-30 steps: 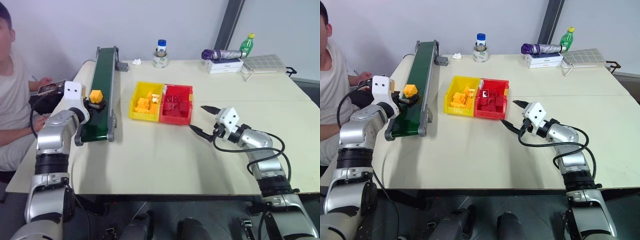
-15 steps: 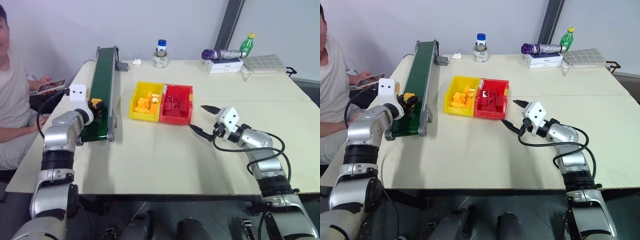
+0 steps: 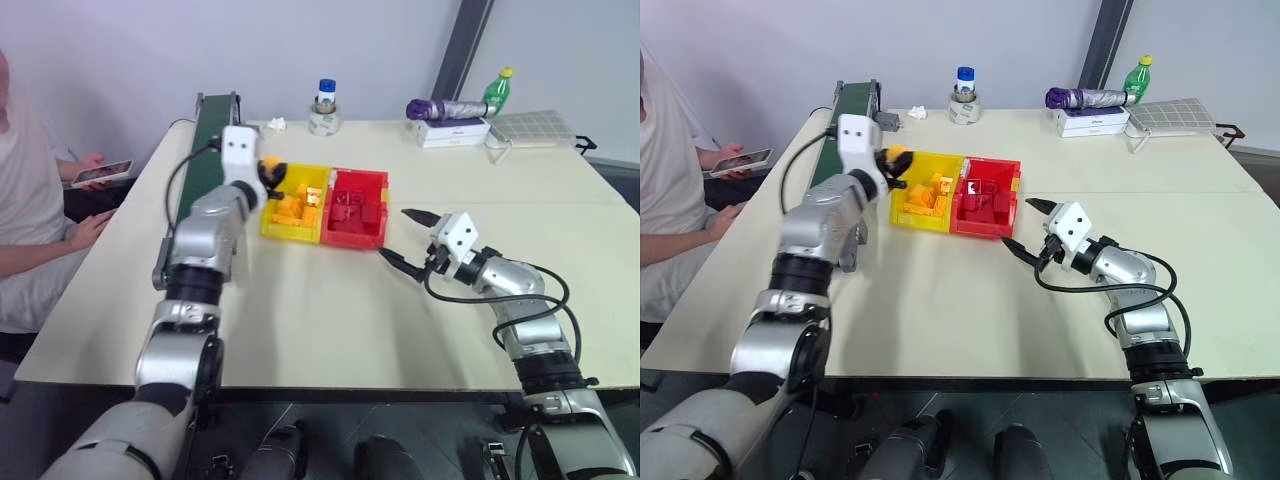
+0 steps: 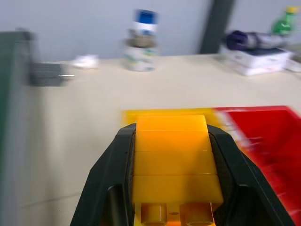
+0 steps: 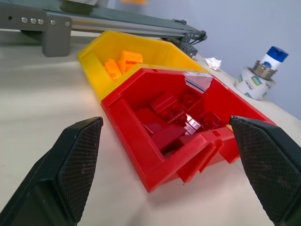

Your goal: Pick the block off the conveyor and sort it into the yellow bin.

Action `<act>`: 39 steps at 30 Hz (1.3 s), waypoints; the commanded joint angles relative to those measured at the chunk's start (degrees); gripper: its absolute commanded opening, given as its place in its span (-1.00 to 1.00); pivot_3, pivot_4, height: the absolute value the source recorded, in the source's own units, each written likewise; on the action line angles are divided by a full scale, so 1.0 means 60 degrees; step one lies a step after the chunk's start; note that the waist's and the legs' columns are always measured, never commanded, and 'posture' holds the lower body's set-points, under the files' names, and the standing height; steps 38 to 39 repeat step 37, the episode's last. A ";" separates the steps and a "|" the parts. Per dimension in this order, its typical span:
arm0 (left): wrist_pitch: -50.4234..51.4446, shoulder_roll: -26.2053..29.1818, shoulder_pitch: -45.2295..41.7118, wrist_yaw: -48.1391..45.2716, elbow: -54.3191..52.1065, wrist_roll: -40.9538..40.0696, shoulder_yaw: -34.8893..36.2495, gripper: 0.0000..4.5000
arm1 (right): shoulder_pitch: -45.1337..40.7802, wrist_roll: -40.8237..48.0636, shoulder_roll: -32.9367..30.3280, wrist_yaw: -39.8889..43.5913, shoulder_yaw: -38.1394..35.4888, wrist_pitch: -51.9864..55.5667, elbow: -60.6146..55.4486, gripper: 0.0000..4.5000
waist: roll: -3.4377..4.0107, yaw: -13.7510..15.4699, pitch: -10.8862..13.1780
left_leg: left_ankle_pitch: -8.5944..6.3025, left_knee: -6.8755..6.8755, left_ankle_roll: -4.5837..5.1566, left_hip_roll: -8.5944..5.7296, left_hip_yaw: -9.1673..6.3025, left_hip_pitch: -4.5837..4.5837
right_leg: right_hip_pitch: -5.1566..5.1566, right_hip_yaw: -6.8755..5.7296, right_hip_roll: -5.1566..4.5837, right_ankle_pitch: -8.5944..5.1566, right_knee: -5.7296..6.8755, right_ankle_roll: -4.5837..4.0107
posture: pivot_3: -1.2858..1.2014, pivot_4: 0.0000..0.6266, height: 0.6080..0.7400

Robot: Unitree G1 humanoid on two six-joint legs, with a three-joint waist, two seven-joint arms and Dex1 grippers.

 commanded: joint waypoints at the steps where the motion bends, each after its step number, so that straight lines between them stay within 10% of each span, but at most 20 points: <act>1: -0.1414 -0.0131 -0.1017 0.0113 0.1552 0.0346 -0.0006 -0.39 | 0.0038 0.0049 -0.0057 -0.0144 -0.0194 0.0062 -0.0676 1.00 | -0.0002 -0.0049 0.0001 | 0.0000 -0.0002 0.0000 0.0000 0.0000 0.0000 | -0.0001 0.0000 0.0000 0.0000 0.0000 0.0000 | 0.03 -0.52 1.00; 4: -0.2213 -0.0283 -0.1619 0.0088 0.2891 0.0481 -0.0004 -0.39 | 0.0206 0.0051 -0.0130 -0.0238 -0.0244 0.0215 -0.0976 1.00 | -0.0004 -0.0102 0.0002 | 0.0008 -0.0008 0.0014 0.0001 -0.0001 -0.0004 | -0.0008 -0.0002 0.0000 0.0000 0.0002 0.0001 | 0.03 -0.52 1.00; 11: -0.3203 -0.0310 -0.2213 0.0358 0.4283 0.0633 0.0130 0.97 | 0.0560 0.0052 -0.0225 -0.0435 -0.0338 0.0483 -0.1475 1.00 | -0.0004 -0.0178 0.0002 | 0.0007 -0.0004 0.0018 -0.0008 -0.0002 -0.0005 | -0.0005 -0.0003 -0.0006 0.0005 0.0003 0.0012 | 0.03 -0.52 1.00; 17: -0.3265 -0.0078 -0.1664 -0.0501 0.2811 0.0259 0.0218 0.97 | 0.0570 0.0055 -0.0220 -0.0479 -0.0305 0.0559 -0.1539 1.00 | -0.0005 -0.0181 0.0003 | 0.0008 -0.0004 0.0019 -0.0009 -0.0002 -0.0006 | -0.0004 -0.0003 -0.0005 0.0006 0.0003 0.0013 | 0.03 -0.52 1.00; 28: 0.1740 0.2894 0.4301 -0.2624 -0.7672 -0.2060 0.0877 0.97 | 0.0252 0.0113 -0.0354 -0.0091 -0.0326 0.0244 -0.0820 1.00 | 0.0005 -0.0436 0.0000 | 0.0011 -0.0012 0.0022 0.0007 0.0001 0.0006 | -0.0017 0.0018 0.0007 0.0009 0.0030 0.0000 | 0.03 -0.52 1.00; 39: 0.2115 0.4642 0.7086 -0.3341 -0.8961 -0.3042 0.3043 0.97 | -0.0191 0.0097 -0.0258 0.0362 -0.0162 -0.0116 -0.0039 1.00 | 0.0012 -0.0170 -0.0002 | -0.0005 -0.0005 0.0000 0.0011 -0.0003 0.0022 | -0.0026 0.0019 0.0008 -0.0015 0.0013 -0.0056 | 0.03 -0.52 1.00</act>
